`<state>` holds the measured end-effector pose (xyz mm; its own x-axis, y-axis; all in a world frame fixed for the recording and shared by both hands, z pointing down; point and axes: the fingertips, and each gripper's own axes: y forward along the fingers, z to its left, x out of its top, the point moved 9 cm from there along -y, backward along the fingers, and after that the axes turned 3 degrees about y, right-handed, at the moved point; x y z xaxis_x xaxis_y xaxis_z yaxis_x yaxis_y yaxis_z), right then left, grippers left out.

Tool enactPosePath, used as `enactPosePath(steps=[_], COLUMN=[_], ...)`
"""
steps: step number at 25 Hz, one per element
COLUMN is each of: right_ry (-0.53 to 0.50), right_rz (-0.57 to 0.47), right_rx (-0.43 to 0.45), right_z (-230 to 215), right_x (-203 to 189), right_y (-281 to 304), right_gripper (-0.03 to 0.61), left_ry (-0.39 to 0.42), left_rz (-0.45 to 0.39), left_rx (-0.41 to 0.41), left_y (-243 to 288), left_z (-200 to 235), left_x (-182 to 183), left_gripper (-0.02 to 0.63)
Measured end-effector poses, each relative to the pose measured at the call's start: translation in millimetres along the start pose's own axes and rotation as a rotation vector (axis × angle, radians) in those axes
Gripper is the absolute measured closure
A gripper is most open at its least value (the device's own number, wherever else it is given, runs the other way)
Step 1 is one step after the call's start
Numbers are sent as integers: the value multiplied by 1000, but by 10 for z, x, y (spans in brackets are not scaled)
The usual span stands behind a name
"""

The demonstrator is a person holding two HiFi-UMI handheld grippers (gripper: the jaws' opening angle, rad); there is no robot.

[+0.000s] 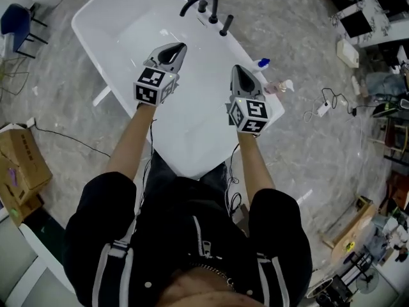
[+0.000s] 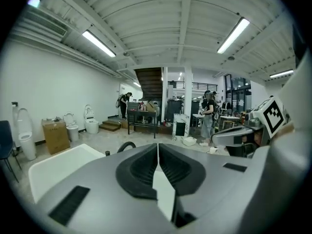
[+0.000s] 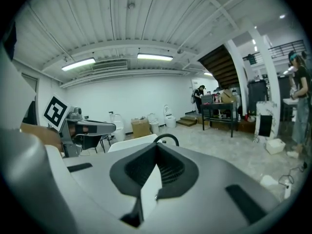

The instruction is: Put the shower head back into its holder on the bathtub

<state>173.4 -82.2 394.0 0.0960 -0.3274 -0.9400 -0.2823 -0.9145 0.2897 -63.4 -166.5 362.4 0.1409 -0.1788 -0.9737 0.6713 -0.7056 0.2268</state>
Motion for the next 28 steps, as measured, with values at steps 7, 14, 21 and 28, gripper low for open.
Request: enactPosePath(steps=[7, 14, 21, 28], right_ry=[-54, -85, -70, -65], right_rz=[-54, -89, -82, -68], right_rx=[24, 45, 42, 48], right_z=[214, 269, 313, 389], right_x=[424, 549, 458, 363], right_y=[-184, -266, -275, -302], right_gripper=[572, 572, 572, 571], left_ry=[5, 12, -10, -24], left_rz=[-69, -118, -108, -93], left_rx=[16, 56, 79, 80], left_y=[-511, -798, -895, -970], left_z=[-129, -180, -149, -150], left_x=[291, 260, 155, 57], left_gripper=[583, 583, 583, 583])
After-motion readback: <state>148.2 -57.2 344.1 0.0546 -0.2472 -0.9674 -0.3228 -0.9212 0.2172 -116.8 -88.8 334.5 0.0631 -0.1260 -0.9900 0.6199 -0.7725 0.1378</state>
